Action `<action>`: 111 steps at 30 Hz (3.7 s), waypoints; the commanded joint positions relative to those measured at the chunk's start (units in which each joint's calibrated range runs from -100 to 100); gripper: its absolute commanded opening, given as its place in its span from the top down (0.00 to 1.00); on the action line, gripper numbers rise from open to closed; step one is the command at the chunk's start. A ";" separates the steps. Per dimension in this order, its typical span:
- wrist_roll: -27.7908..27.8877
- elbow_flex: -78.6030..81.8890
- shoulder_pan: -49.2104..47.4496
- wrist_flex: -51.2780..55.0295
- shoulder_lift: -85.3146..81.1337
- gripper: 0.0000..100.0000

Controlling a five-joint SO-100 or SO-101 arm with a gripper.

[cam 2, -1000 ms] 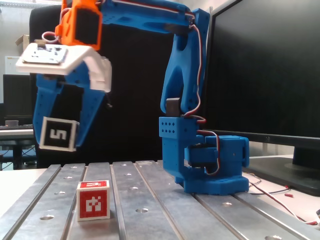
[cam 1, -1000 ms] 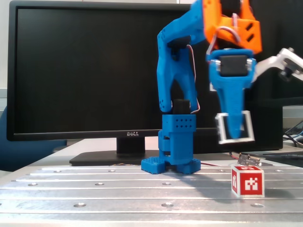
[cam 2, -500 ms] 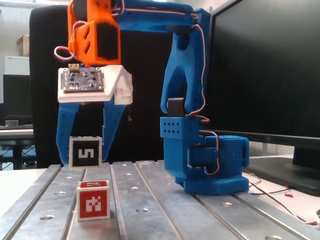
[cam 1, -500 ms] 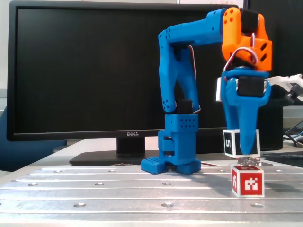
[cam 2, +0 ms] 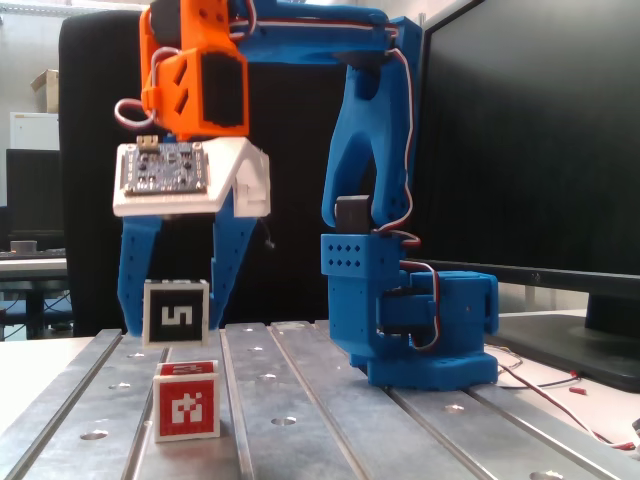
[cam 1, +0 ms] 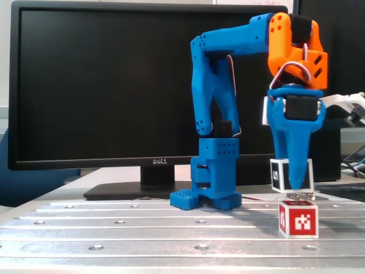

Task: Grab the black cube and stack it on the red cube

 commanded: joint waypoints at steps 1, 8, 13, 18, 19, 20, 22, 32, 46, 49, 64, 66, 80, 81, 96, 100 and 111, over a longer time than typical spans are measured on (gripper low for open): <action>-0.44 -0.26 0.14 -0.50 -1.26 0.84; -2.28 0.55 0.07 -1.87 -1.17 0.84; -2.33 1.73 0.07 -2.89 -1.26 0.84; -2.33 2.81 0.00 -4.09 -1.26 0.84; -2.33 2.81 0.00 -4.09 -1.26 0.83; -2.33 2.90 0.00 -3.92 -1.26 0.83; -2.33 2.90 0.00 -3.66 -1.26 0.83; -3.54 2.99 -1.55 -3.58 -1.26 0.83; -3.75 3.08 -1.48 -3.23 -1.26 0.83; -3.75 3.08 -1.48 -3.49 -1.26 0.83; -3.75 3.08 -1.48 -3.75 -0.59 0.83; -3.75 3.08 -1.48 -3.75 -0.59 0.83; -3.75 3.08 -1.48 -3.75 -0.51 0.83; -3.75 3.08 -1.48 -3.75 -0.51 0.83; -3.81 5.34 -1.55 -5.97 -1.01 0.83; -3.81 5.16 -1.55 -5.97 -1.01 0.83; -4.70 5.07 -2.22 -5.29 -1.17 0.83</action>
